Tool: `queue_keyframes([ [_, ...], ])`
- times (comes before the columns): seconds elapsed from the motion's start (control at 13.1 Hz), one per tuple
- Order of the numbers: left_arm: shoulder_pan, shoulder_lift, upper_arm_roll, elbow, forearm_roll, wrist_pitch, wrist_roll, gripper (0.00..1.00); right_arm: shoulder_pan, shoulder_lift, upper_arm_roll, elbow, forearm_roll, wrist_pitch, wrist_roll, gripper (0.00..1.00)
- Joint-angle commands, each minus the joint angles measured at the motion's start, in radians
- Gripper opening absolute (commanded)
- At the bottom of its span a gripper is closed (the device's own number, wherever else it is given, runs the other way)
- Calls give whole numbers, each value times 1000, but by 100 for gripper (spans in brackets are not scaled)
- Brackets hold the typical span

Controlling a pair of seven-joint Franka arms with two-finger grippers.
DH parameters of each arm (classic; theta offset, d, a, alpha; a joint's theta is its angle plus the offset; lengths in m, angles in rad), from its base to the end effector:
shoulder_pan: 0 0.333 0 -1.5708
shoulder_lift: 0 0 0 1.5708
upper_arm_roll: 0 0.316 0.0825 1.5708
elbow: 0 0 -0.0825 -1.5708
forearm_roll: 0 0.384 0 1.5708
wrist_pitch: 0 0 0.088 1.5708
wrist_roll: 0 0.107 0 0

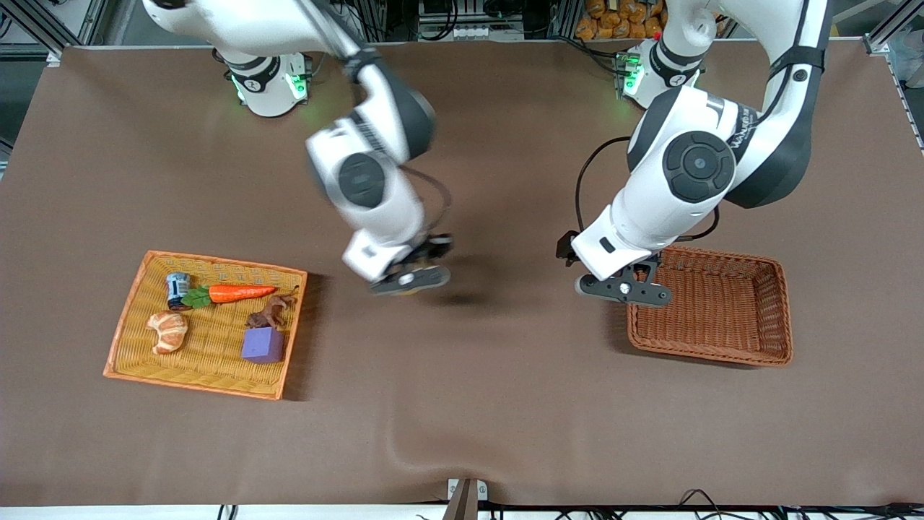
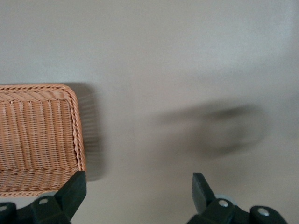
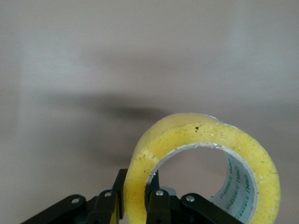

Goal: Transfer tape with both arms
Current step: 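Carry the tape toward the middle while the left gripper approaches it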

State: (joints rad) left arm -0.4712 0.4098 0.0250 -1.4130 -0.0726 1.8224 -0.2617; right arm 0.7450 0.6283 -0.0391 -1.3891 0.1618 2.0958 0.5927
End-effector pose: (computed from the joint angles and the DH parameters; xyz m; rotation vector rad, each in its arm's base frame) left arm 0.6115 -0.3021 0.4673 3.0740 -0.2596 -0.0326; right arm 0.5473 0.4844 0.3496 -2.9971 -0.0688 0.0149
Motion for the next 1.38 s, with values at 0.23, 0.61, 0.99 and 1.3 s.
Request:
queue_keyframes([
  [0.23, 6, 6, 10, 9, 7, 37, 7, 100, 109, 182, -15, 44, 12, 291, 180, 0],
  [0.61, 14, 1, 7, -24, 54, 75, 9, 100, 134, 271, -13, 71, 25, 440, 203, 21],
  [0.99, 9, 6, 7, -55, 53, 138, 7, 100, 55, 66, -24, -35, 31, 277, 162, 100],
  [1.3, -29, 82, 6, -49, 34, 227, -16, 100, -152, -220, -24, -273, 33, 137, -126, 100],
])
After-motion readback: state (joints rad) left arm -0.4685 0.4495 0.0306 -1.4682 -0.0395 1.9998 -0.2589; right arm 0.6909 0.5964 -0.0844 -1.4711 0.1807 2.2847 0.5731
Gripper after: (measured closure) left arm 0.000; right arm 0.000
